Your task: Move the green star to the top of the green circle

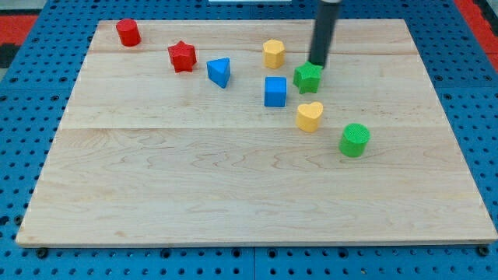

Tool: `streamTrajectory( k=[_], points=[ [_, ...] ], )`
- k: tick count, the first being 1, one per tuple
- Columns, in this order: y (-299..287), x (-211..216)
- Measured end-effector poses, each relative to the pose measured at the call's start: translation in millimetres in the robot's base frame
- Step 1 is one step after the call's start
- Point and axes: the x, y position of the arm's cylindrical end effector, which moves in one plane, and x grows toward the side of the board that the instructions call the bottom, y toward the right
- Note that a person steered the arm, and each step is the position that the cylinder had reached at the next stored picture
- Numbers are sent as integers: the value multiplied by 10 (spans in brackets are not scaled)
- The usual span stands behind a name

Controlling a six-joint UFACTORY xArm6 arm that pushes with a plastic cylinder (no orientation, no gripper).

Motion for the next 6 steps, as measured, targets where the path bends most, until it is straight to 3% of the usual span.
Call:
streamTrajectory(
  k=[2, 3, 4, 6],
  points=[
    [-422, 50],
    [-436, 318],
    [325, 731],
    [396, 203]
  ],
)
